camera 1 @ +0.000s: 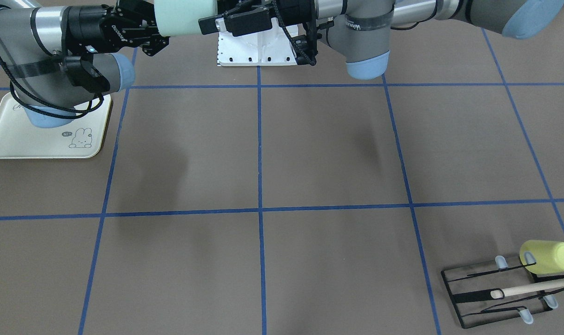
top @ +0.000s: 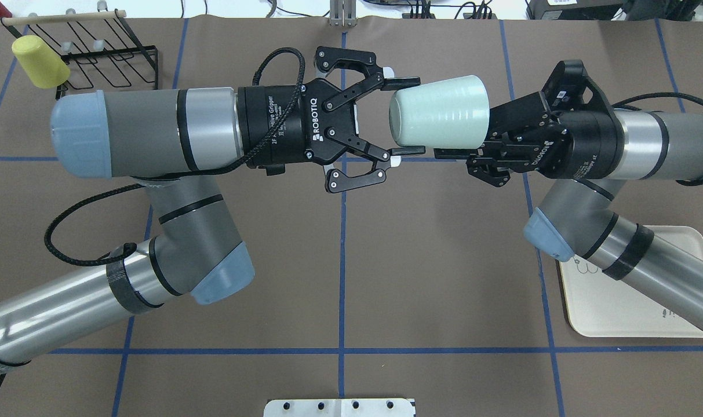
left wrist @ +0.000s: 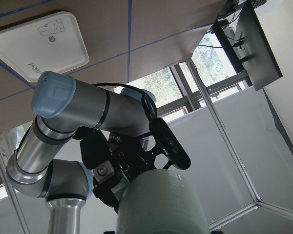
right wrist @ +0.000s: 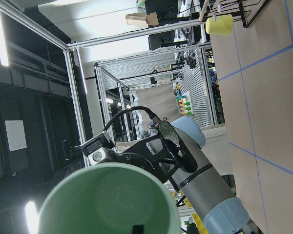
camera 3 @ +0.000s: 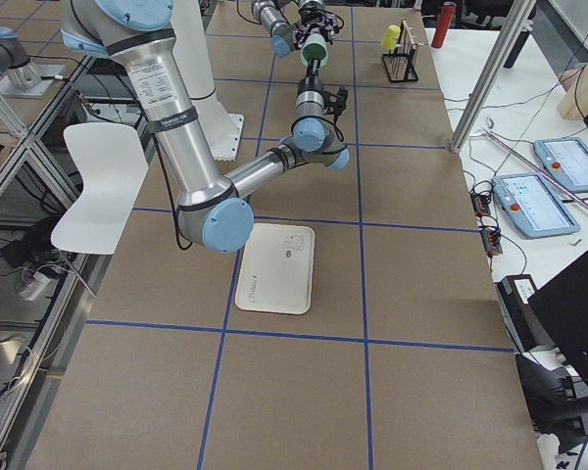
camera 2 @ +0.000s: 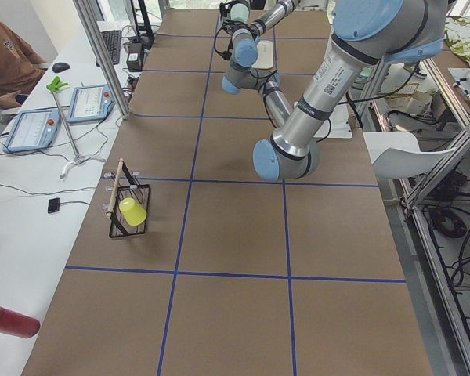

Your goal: Left arm grabs green cup and hands to right arm on tray

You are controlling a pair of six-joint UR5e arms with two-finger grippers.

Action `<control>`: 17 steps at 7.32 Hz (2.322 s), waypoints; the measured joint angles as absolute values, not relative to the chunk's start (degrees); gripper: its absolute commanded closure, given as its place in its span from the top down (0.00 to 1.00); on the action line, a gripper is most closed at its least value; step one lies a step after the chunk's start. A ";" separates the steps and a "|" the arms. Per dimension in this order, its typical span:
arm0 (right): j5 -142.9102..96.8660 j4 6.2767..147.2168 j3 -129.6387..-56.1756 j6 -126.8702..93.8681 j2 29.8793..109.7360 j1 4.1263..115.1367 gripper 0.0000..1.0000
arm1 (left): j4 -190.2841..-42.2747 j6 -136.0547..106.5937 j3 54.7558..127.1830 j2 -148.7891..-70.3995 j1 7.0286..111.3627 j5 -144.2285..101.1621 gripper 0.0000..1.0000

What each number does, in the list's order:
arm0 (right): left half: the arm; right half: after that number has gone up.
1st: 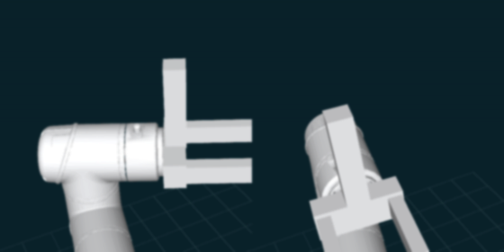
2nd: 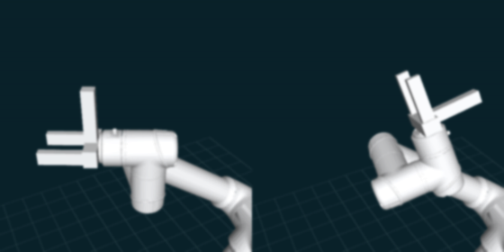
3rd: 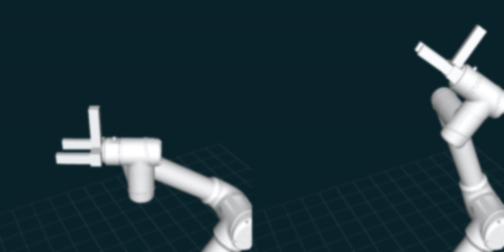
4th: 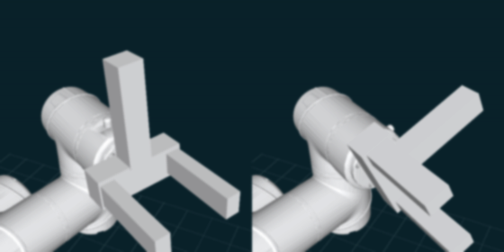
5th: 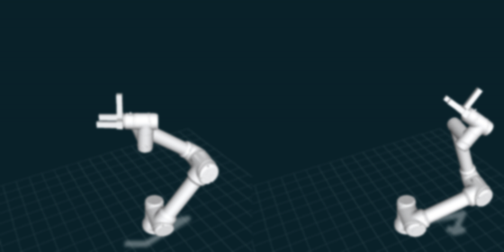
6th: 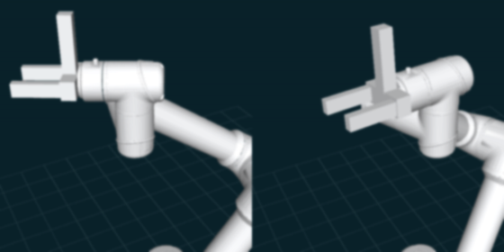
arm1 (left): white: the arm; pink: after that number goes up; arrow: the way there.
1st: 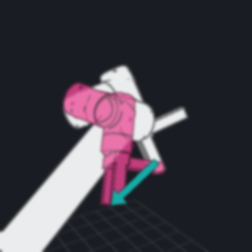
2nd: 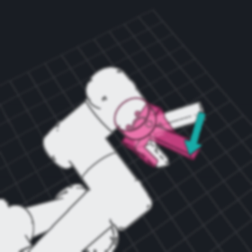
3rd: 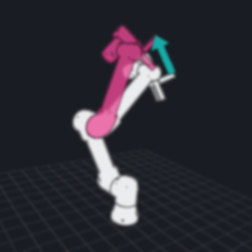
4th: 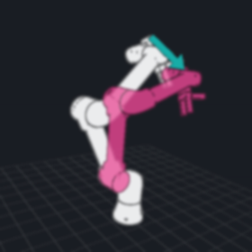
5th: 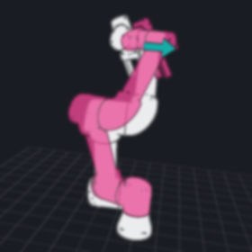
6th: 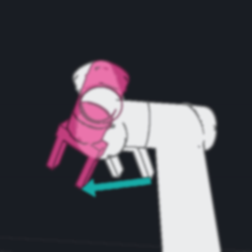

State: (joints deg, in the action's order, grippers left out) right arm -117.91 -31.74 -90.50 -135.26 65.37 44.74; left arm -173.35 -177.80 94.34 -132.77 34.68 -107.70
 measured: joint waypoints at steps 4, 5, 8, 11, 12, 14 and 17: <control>-116.27 -34.47 -88.99 -135.18 67.17 44.70 0.00 | -172.96 -172.97 96.20 -130.88 36.64 -111.33 1.00; -116.21 -34.30 -88.20 -134.48 68.34 45.43 0.00 | -172.22 -169.62 96.78 -129.28 38.30 -113.32 1.00; -120.04 -30.64 -80.49 -123.60 70.53 49.76 0.00 | -158.90 -146.31 97.30 -125.65 44.04 -120.63 1.00; -135.75 -16.53 -79.80 -111.21 73.34 61.00 0.00 | -152.27 -129.18 96.83 -118.19 52.65 -128.41 1.00; -141.62 -10.21 -80.00 -107.71 74.06 65.66 0.00 | -150.32 -123.74 96.95 -115.39 54.23 -129.80 1.00; -145.84 0.11 -80.15 -101.76 78.10 69.84 0.00 | -149.14 -119.42 96.95 -112.30 55.13 -130.10 1.00; -140.90 16.61 -80.71 -74.89 85.67 71.60 0.00 | -148.98 -118.82 96.90 -111.39 55.47 -129.75 1.00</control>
